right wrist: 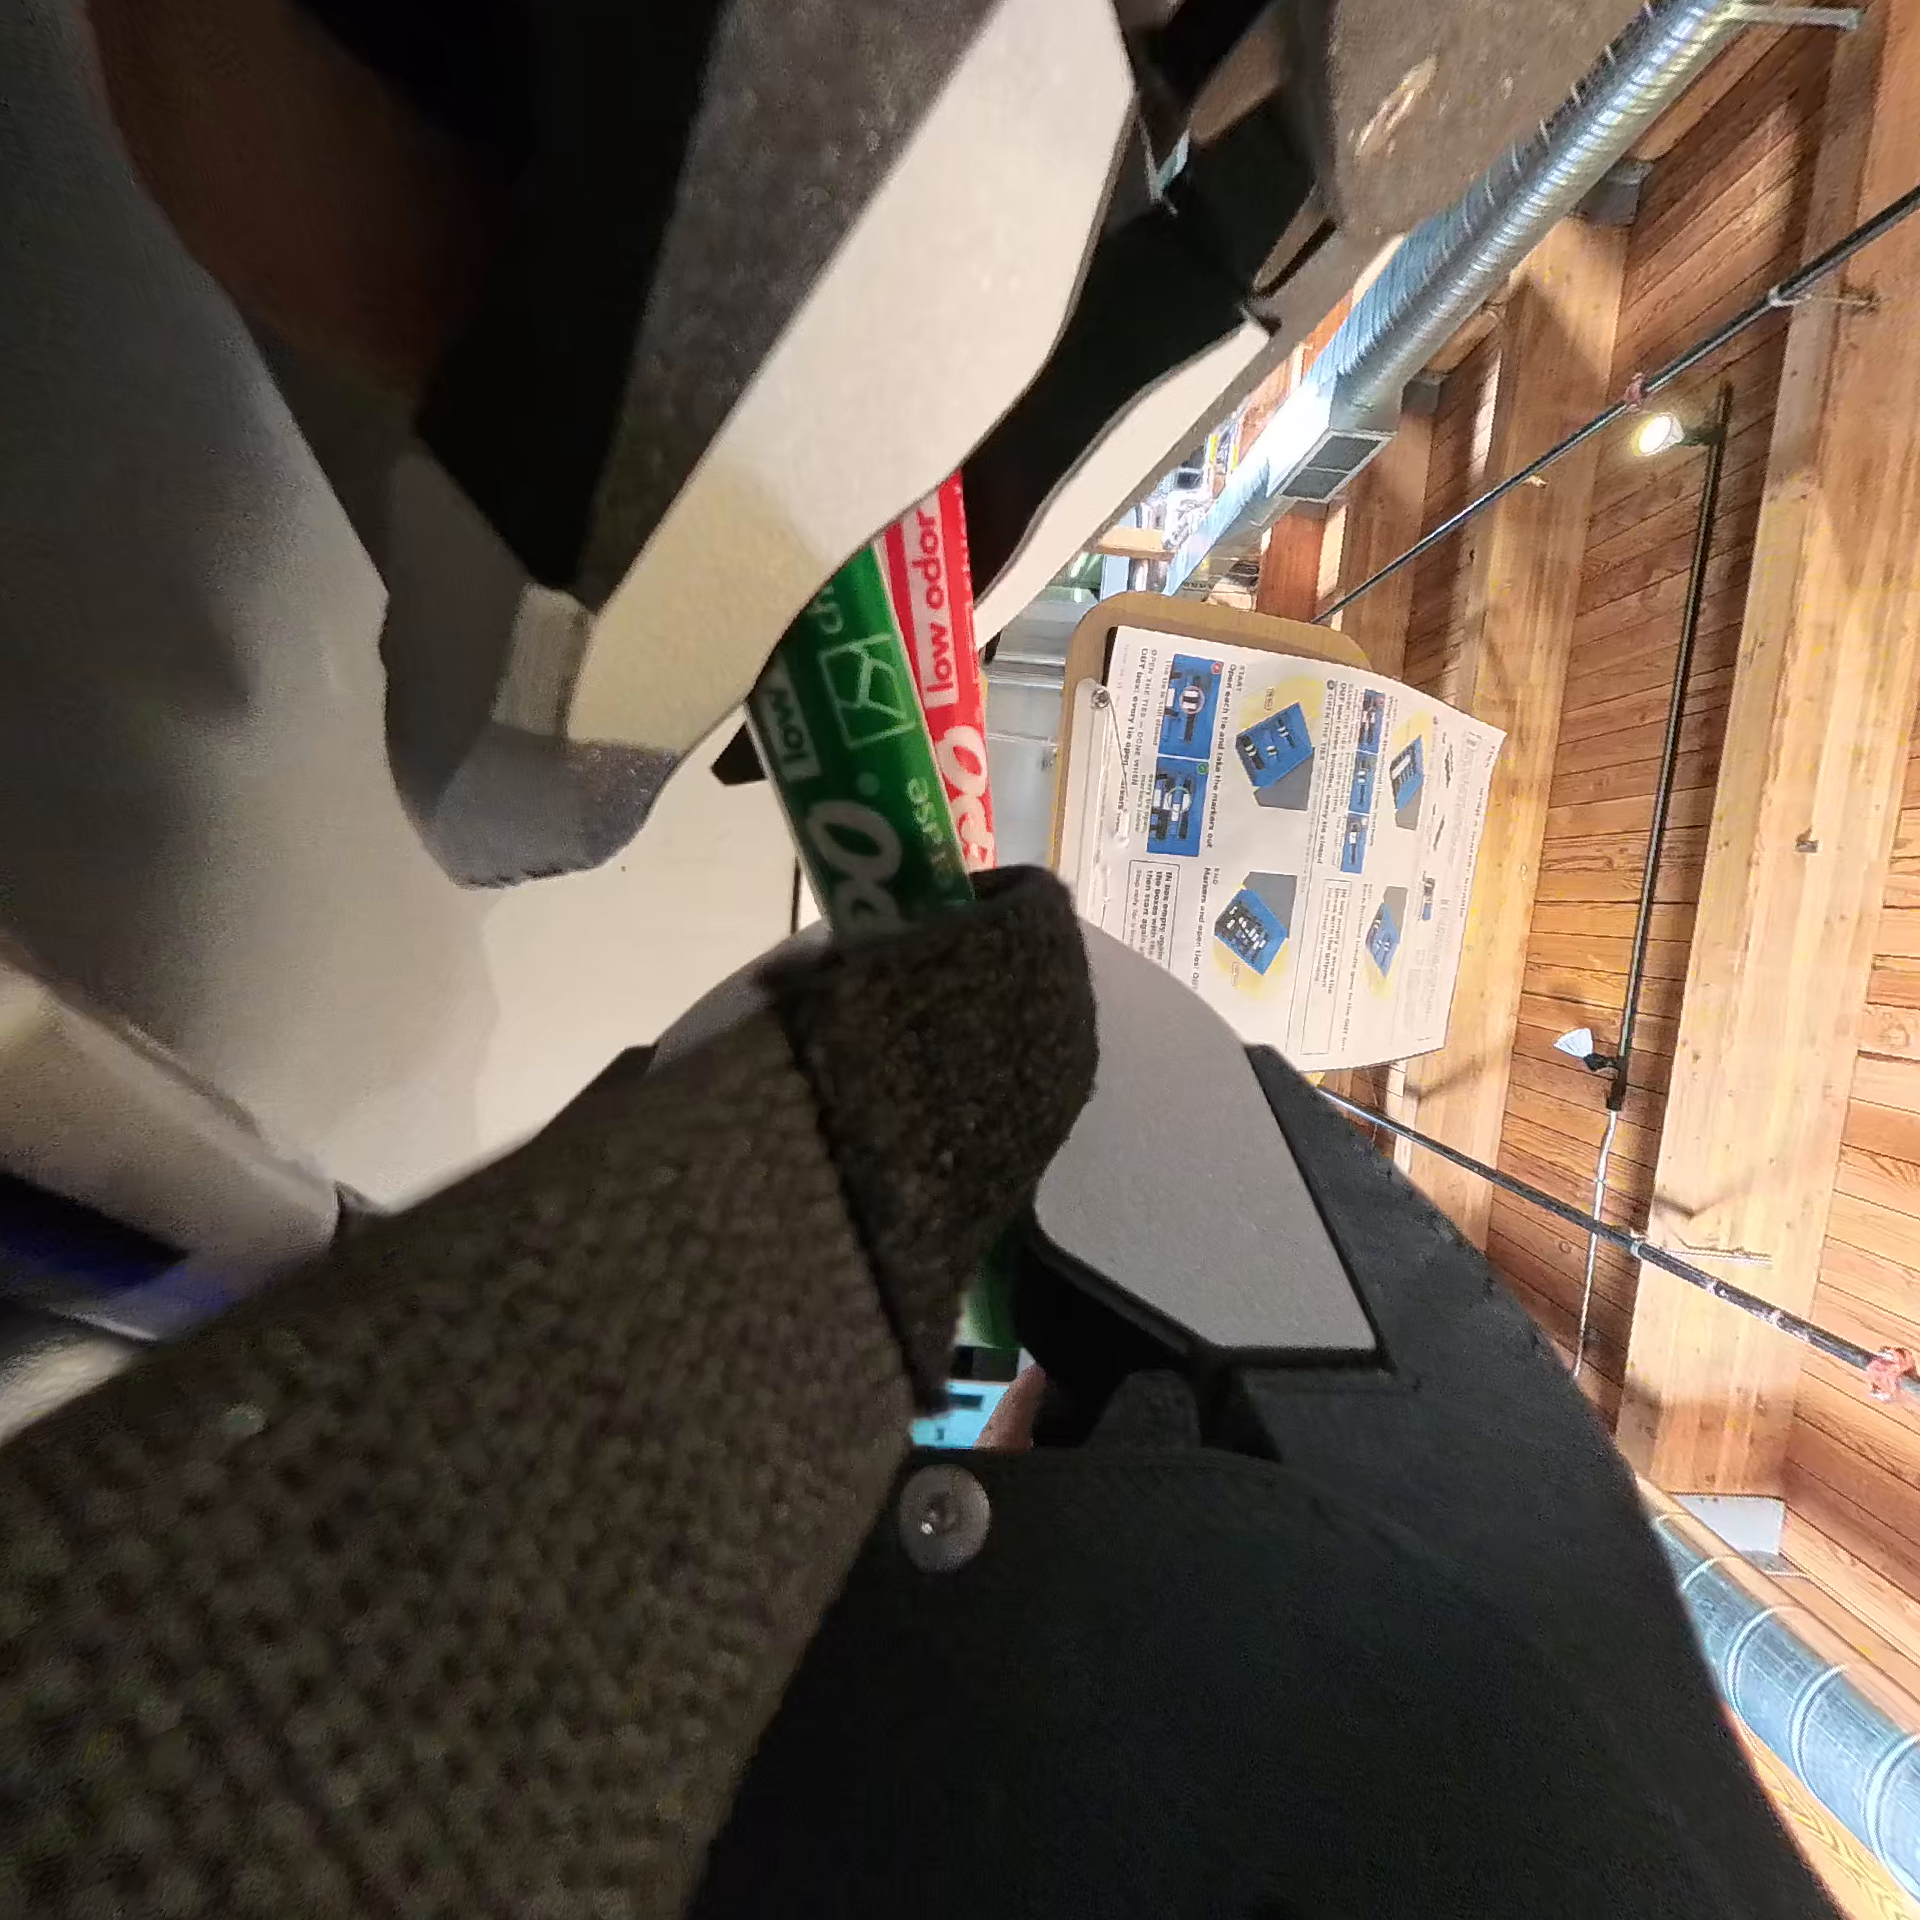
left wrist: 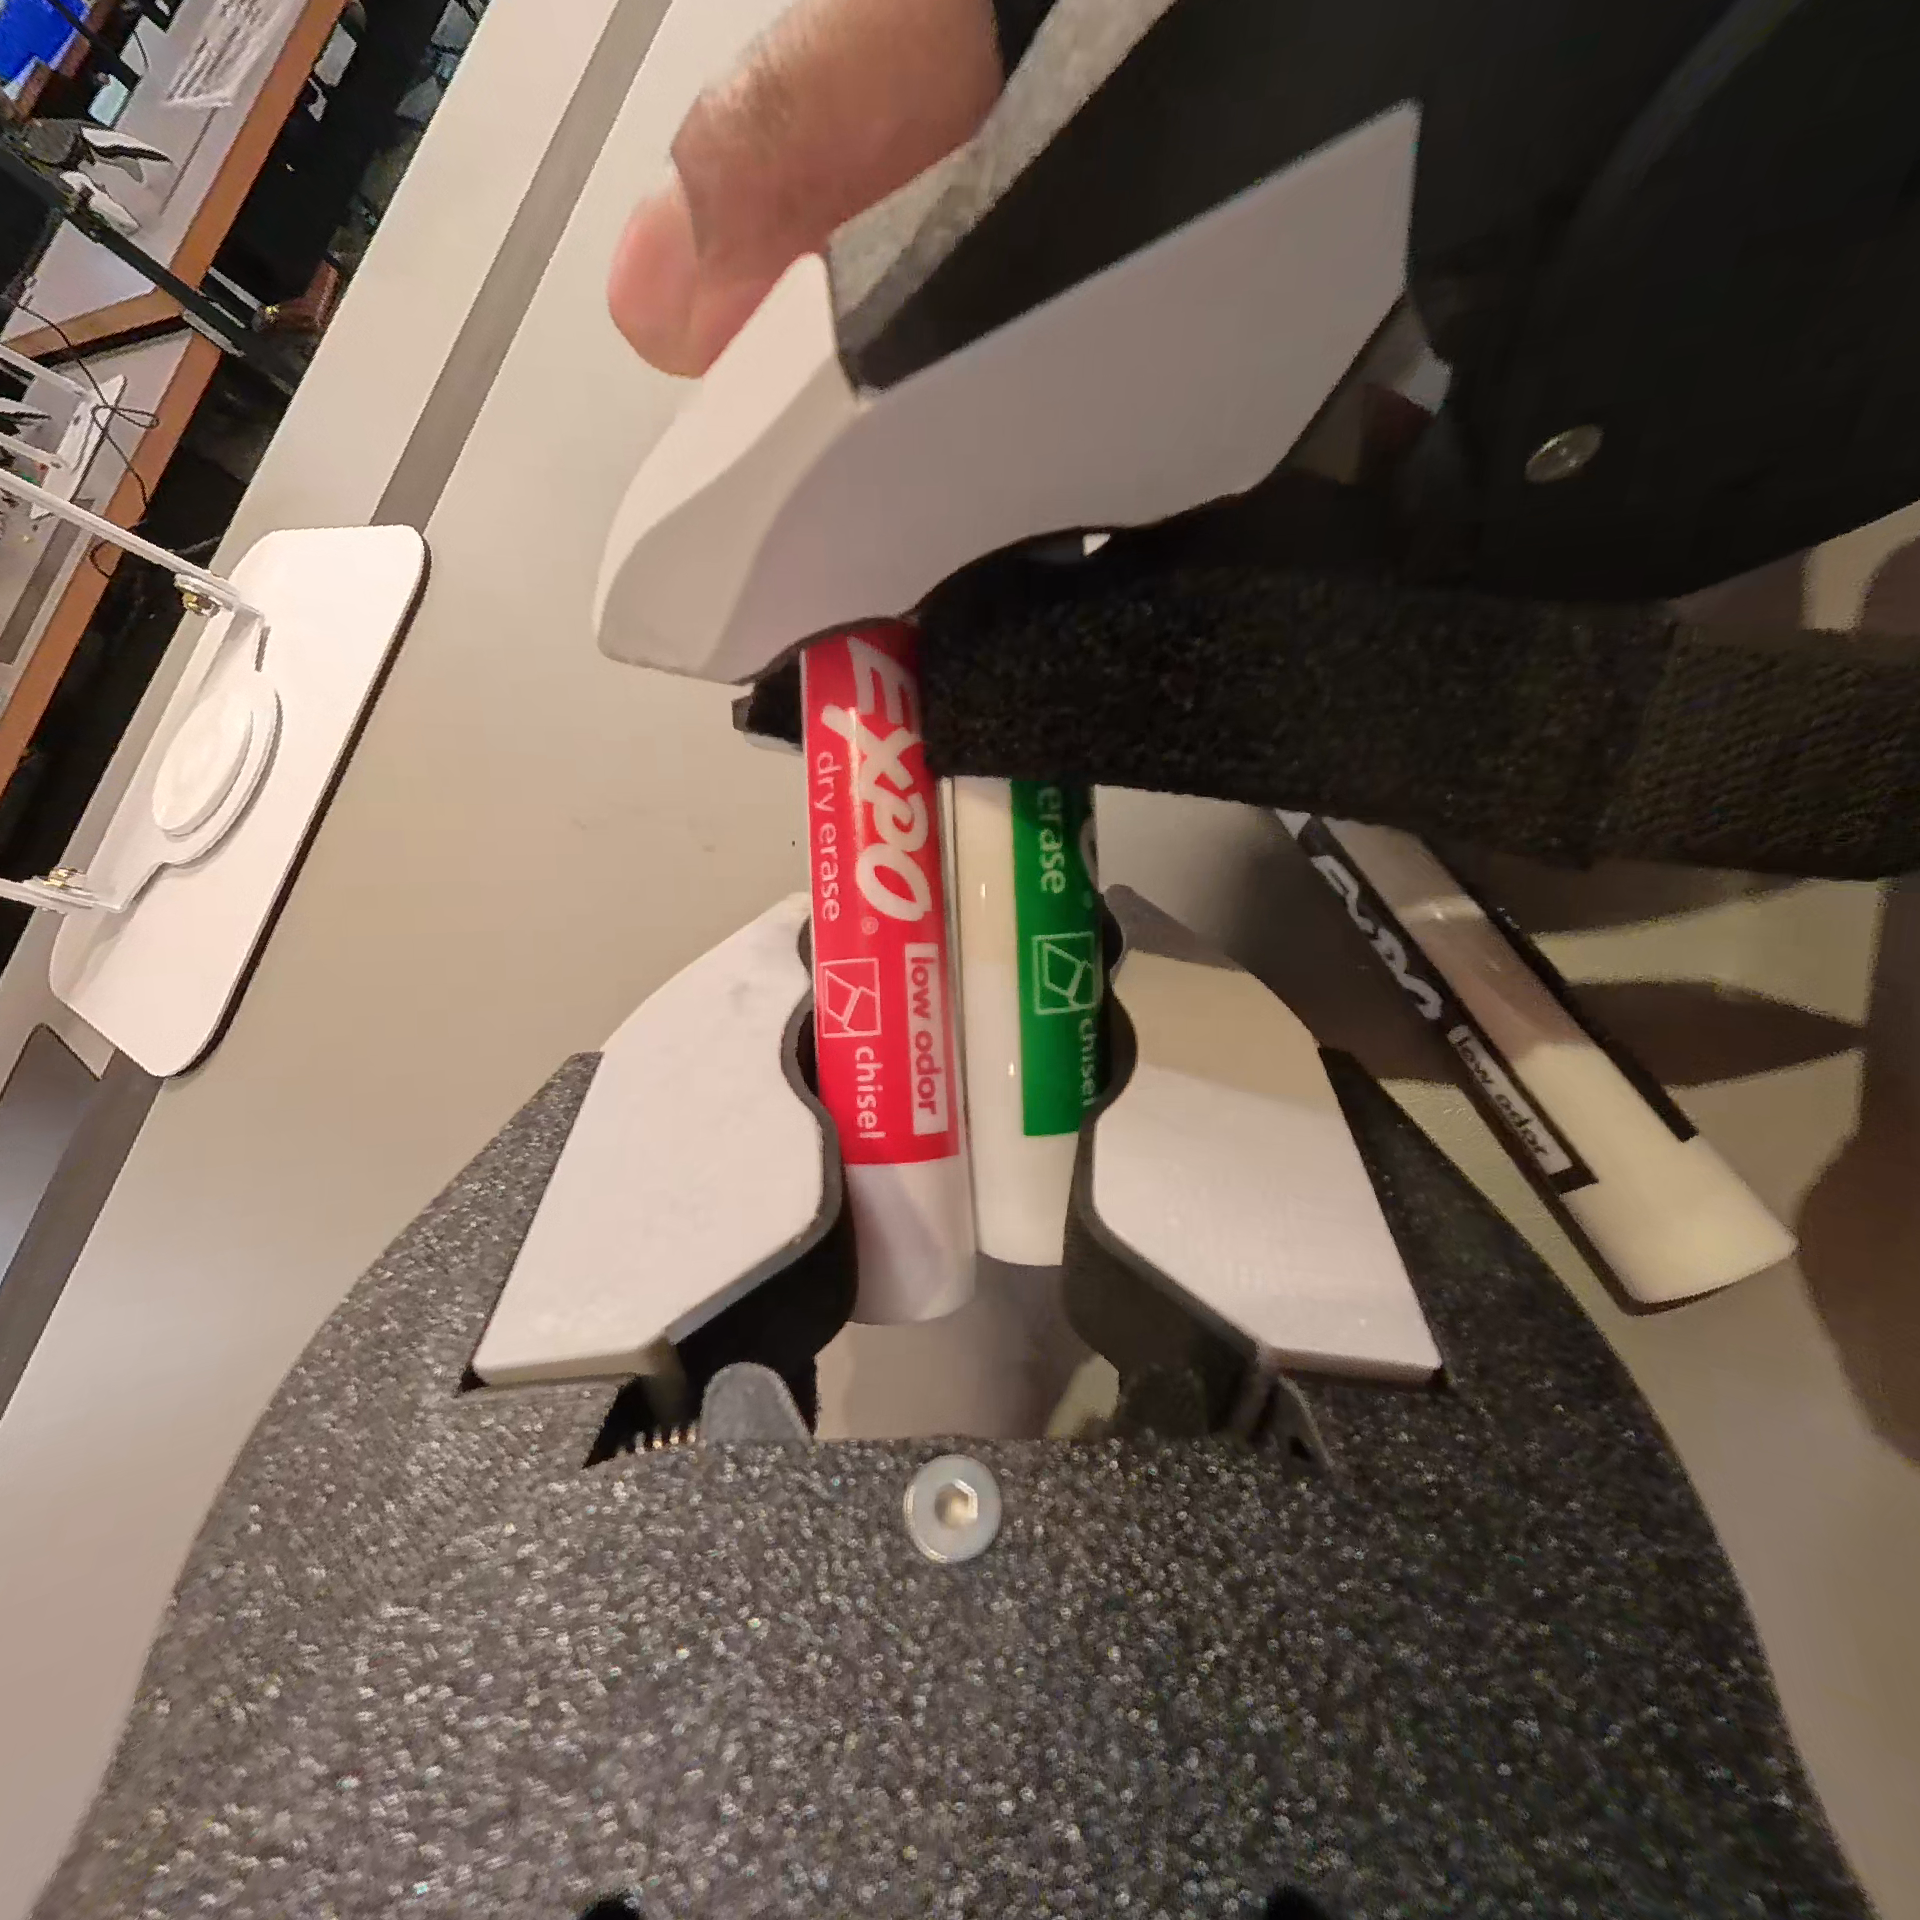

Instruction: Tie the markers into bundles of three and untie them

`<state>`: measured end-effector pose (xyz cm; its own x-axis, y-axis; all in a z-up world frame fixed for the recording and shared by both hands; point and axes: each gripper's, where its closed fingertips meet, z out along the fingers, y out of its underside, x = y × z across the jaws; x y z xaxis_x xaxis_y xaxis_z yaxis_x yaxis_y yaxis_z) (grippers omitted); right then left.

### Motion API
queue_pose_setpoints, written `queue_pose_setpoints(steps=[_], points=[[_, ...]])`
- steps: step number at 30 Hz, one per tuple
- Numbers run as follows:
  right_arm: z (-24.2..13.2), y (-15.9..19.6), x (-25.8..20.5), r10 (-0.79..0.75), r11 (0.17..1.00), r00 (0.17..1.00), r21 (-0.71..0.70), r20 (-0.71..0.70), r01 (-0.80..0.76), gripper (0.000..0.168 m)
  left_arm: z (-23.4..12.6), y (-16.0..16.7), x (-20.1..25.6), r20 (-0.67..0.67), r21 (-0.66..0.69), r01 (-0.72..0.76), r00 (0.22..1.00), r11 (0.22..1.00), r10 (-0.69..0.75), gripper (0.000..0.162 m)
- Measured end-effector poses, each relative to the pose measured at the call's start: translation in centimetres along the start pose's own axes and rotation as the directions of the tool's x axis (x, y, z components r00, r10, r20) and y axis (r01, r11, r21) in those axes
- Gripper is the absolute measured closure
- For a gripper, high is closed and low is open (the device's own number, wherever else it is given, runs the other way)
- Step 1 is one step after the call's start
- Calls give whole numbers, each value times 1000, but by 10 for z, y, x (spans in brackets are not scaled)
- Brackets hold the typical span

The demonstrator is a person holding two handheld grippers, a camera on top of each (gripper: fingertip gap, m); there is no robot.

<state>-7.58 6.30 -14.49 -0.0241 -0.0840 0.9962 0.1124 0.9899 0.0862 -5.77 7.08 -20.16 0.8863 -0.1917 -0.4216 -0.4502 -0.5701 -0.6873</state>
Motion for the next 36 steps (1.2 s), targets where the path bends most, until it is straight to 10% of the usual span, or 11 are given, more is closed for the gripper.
queue_pose_setpoints(steps=[1,30,31,36], points=[[0,0,1,0,1000,1000,1,-3,0,146,0,0,0,0,2,1,1000,1000,-1,116],[-8,1,15,-36,999,994,24,-103,39,137,-5,-2,-5,2,30,3,1000,1000,-3,117],[-8,2,16,-40,999,994,25,-105,43,98,-6,-2,-5,-1,28,7,1000,1000,-7,117],[-9,6,16,-40,999,994,21,-98,42,130,-6,1,-6,-16,16,43,999,999,-43,117]])
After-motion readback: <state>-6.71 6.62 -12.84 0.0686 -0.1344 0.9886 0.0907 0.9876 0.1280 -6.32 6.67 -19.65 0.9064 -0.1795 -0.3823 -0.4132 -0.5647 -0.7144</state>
